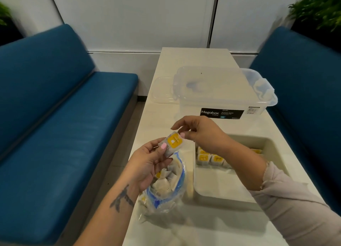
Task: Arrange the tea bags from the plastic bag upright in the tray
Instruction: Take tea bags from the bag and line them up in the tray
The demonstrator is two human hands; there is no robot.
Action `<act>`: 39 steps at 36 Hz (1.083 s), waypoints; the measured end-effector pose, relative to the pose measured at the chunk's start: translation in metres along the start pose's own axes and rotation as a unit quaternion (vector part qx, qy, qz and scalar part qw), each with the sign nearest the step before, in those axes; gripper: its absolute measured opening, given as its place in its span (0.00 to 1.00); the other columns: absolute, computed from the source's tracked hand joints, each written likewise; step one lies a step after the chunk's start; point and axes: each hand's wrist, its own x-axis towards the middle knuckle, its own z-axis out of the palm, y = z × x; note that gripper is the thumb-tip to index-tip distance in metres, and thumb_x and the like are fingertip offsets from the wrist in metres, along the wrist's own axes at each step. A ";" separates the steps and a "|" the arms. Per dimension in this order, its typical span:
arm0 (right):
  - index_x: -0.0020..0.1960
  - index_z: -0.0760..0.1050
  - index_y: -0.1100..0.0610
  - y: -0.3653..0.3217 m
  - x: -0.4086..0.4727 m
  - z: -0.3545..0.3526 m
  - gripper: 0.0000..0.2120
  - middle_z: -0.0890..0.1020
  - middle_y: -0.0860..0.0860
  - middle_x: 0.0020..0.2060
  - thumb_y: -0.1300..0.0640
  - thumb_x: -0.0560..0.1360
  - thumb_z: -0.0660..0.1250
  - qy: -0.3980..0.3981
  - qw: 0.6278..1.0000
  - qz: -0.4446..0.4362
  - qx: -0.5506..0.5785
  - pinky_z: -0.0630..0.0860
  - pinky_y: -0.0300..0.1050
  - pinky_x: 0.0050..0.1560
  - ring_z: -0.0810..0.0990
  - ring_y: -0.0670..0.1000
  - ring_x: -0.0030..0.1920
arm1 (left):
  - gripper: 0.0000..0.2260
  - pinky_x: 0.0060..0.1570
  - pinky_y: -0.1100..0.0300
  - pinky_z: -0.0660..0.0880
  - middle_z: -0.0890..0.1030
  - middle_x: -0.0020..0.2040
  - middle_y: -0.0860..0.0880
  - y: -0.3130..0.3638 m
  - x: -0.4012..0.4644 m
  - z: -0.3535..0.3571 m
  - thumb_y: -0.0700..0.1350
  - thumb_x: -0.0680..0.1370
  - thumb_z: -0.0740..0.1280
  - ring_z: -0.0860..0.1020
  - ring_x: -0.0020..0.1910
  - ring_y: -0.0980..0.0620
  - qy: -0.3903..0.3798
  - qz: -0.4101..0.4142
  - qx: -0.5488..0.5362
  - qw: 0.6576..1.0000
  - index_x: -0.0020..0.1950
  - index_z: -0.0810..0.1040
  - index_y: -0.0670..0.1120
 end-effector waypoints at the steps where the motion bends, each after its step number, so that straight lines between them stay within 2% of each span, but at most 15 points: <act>1: 0.48 0.80 0.49 0.001 0.000 0.000 0.09 0.82 0.45 0.38 0.62 0.76 0.67 0.006 1.000 0.012 0.007 0.70 0.36 0.41 0.75 0.39 0.36 | 0.09 0.36 0.62 0.81 0.84 0.45 0.43 -0.001 0.001 0.001 0.38 0.75 0.65 0.83 0.38 0.52 0.005 0.007 0.003 1.000 0.55 0.76 0.41; 4: 0.48 0.80 0.49 0.004 -0.002 -0.002 0.04 0.83 0.50 0.42 0.54 0.77 0.66 0.015 0.999 0.029 -0.005 0.73 0.43 0.46 0.79 0.47 0.44 | 0.06 0.36 0.61 0.81 0.84 0.43 0.44 -0.004 0.004 0.007 0.38 0.75 0.65 0.83 0.37 0.53 0.009 0.025 0.010 1.000 0.52 0.77 0.42; 7: 0.44 0.79 0.47 0.007 -0.005 -0.005 0.01 0.84 0.52 0.40 0.51 0.73 0.71 0.016 0.999 0.037 -0.014 0.75 0.47 0.47 0.79 0.49 0.41 | 0.06 0.35 0.61 0.81 0.83 0.43 0.45 -0.008 0.007 0.012 0.38 0.75 0.65 0.83 0.37 0.54 0.009 0.038 0.015 0.999 0.51 0.77 0.42; 10: 0.41 0.79 0.48 0.010 -0.008 -0.012 0.04 0.82 0.48 0.34 0.54 0.71 0.73 0.025 0.998 0.044 -0.024 0.75 0.44 0.43 0.76 0.45 0.35 | 0.07 0.36 0.61 0.81 0.84 0.44 0.45 -0.012 0.009 0.020 0.38 0.75 0.66 0.84 0.40 0.53 0.009 0.042 0.031 0.999 0.52 0.77 0.42; 14: 0.42 0.81 0.50 0.013 -0.014 -0.027 0.02 0.82 0.48 0.35 0.55 0.71 0.73 0.043 0.997 0.042 -0.053 0.73 0.40 0.41 0.75 0.44 0.36 | 0.06 0.41 0.59 0.80 0.84 0.46 0.45 -0.020 0.010 0.034 0.37 0.74 0.68 0.83 0.44 0.52 0.001 0.062 0.067 0.996 0.50 0.78 0.44; 17: 0.44 0.82 0.50 0.017 -0.022 -0.042 0.02 0.81 0.44 0.35 0.55 0.72 0.73 0.044 0.994 0.040 -0.096 0.67 0.27 0.36 0.74 0.39 0.34 | 0.06 0.46 0.56 0.79 0.84 0.48 0.43 -0.025 0.010 0.047 0.36 0.74 0.69 0.83 0.48 0.49 -0.007 0.078 0.106 0.991 0.49 0.78 0.43; 19: 0.45 0.83 0.50 0.018 -0.027 -0.053 0.03 0.81 0.43 0.35 0.55 0.71 0.73 0.038 0.991 0.040 -0.121 0.67 0.26 0.36 0.75 0.37 0.35 | 0.07 0.46 0.57 0.80 0.84 0.48 0.44 -0.029 0.011 0.055 0.36 0.73 0.69 0.83 0.48 0.49 -0.016 0.094 0.143 0.985 0.50 0.79 0.43; 22: 0.41 0.82 0.48 0.023 -0.036 -0.071 0.05 0.83 0.46 0.36 0.57 0.70 0.74 0.035 0.990 0.047 -0.128 0.71 0.32 0.40 0.77 0.40 0.37 | 0.10 0.43 0.64 0.79 0.85 0.47 0.46 -0.037 0.015 0.064 0.35 0.72 0.71 0.82 0.46 0.53 -0.033 0.150 0.217 0.964 0.51 0.80 0.45; 25: 0.39 0.81 0.48 0.031 -0.045 -0.090 0.06 0.83 0.48 0.37 0.58 0.69 0.75 0.036 0.986 0.066 -0.152 0.73 0.39 0.42 0.79 0.45 0.38 | 0.13 0.48 0.68 0.75 0.83 0.48 0.55 -0.046 0.022 0.067 0.35 0.71 0.73 0.80 0.51 0.58 -0.017 0.202 0.315 0.927 0.49 0.80 0.53; 27: 0.40 0.81 0.48 0.037 -0.052 -0.103 0.05 0.83 0.47 0.38 0.57 0.70 0.74 0.036 0.980 0.083 -0.178 0.73 0.39 0.43 0.79 0.45 0.40 | 0.16 0.50 0.71 0.72 0.81 0.50 0.59 -0.051 0.025 0.068 0.37 0.72 0.73 0.78 0.54 0.59 -0.003 0.224 0.378 0.898 0.48 0.78 0.58; 31: 0.43 0.80 0.48 0.053 -0.067 -0.123 0.03 0.83 0.46 0.41 0.56 0.72 0.73 0.035 0.961 0.119 -0.248 0.70 0.34 0.39 0.78 0.45 0.43 | 0.18 0.56 0.64 0.68 0.80 0.54 0.57 -0.061 0.030 0.072 0.38 0.72 0.72 0.75 0.58 0.58 0.021 0.237 0.444 0.864 0.48 0.75 0.62; 33: 0.45 0.81 0.48 0.064 -0.072 -0.130 0.03 0.83 0.45 0.42 0.56 0.72 0.72 0.033 0.949 0.133 -0.284 0.67 0.32 0.36 0.78 0.46 0.43 | 0.17 0.57 0.63 0.67 0.79 0.56 0.56 -0.064 0.030 0.073 0.38 0.72 0.72 0.73 0.58 0.59 0.029 0.239 0.467 0.851 0.51 0.75 0.60; 39: 0.41 0.77 0.46 0.097 -0.082 -0.138 0.04 0.82 0.45 0.41 0.54 0.72 0.71 0.001 0.912 0.159 -0.379 0.65 0.36 0.34 0.78 0.48 0.45 | 0.16 0.57 0.60 0.70 0.77 0.58 0.55 -0.072 0.033 0.078 0.40 0.74 0.71 0.72 0.57 0.58 0.051 0.220 0.497 0.837 0.58 0.76 0.55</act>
